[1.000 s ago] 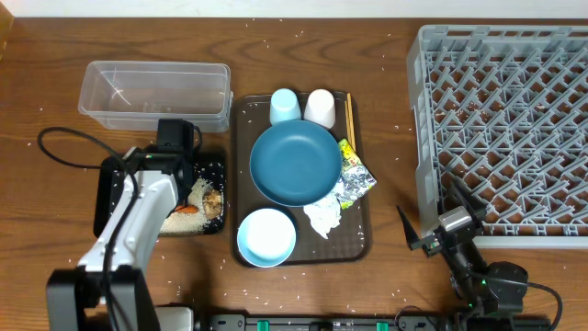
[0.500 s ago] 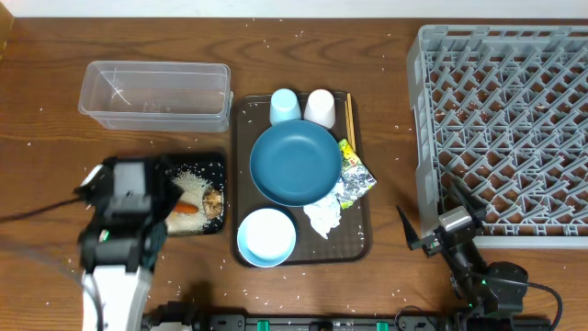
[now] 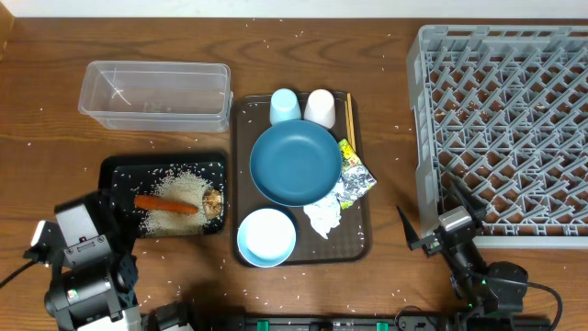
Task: Sort waste into correct bins and load items into the dishwasher rack
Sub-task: 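Lower the carrot onto the rice and open the left gripper, then reach the right gripper toward the light-blue bowl on the brown tray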
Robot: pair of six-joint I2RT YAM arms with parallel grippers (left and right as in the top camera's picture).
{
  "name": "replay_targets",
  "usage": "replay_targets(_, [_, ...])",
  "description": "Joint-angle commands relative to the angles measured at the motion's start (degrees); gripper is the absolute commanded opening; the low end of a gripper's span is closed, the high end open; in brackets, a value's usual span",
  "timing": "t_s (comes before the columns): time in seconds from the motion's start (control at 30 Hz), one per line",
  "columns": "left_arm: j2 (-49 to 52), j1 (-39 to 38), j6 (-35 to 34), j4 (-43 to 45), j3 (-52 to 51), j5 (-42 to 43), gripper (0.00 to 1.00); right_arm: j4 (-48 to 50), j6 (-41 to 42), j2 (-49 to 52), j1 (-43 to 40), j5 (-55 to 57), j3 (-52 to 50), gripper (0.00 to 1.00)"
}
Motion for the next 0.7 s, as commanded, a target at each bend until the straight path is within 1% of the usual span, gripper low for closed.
replay_targets(0.0, [0.46, 0.44, 0.72, -1.53, 1.09, 1.86, 0.98, 0.26, -0.42, -0.2, -0.59, -0.04, -0.07, 0.99])
replay_targets(0.07, [0.63, 0.44, 0.74, -2.19, 1.05, 1.86, 0.98, 3.72, -0.42, -0.2, -0.59, -5.53, -0.07, 0.99])
replay_targets(0.1, [0.63, 0.44, 0.74, -2.29, 1.05, 1.86, 0.98, 7.13, 0.11, -0.2, -0.59, -10.84, -0.07, 0.99])
replay_targets(0.13, [0.63, 0.44, 0.74, -2.29, 1.05, 1.86, 0.98, 10.34, 1.84, -0.2, -0.59, -17.31, -0.07, 0.99])
replay_targets(0.17, [0.63, 0.44, 0.74, -2.29, 1.05, 1.86, 0.98, 14.4, 5.55, -0.2, -0.59, -27.52, -0.07, 0.99])
replay_targets(0.23, [0.63, 0.44, 0.74, -2.29, 1.05, 1.84, 0.98, 19.26, 10.27, -0.2, -0.59, -42.34, -0.07, 0.99])
replay_targets(0.3, [0.63, 0.44, 0.74, -2.29, 1.05, 1.84, 0.98, 23.89, 12.26, -0.2, -0.44, -53.35, -0.07, 0.99])
replay_targets(0.37, [0.63, 0.44, 0.74, -2.29, 1.05, 1.86, 0.98, 31.19, 12.68, -0.2, 0.13, -59.43, -0.07, 0.99])
replay_targets(0.43, [0.63, 0.44, 0.74, -2.29, 1.05, 1.84, 0.98, 37.05, 14.95, -0.2, 0.61, -60.59, -0.07, 0.99])
replay_targets(0.5, [0.63, 0.44, 0.74, -2.29, 1.05, 1.84, 0.98, 40.87, 21.57, -0.2, 0.7, -56.57, -0.07, 0.99])
replay_targets(0.57, [0.66, 0.44, 0.74, -2.29, 1.05, 1.86, 0.98, 41.29, 27.54, -0.2, 0.7, -51.76, -0.07, 0.99])
replay_targets(0.67, [0.66, 0.44, 0.74, -2.29, 1.05, 1.86, 0.98, 38.97, 28.26, -0.2, 0.46, -48.43, -0.07, 0.99])
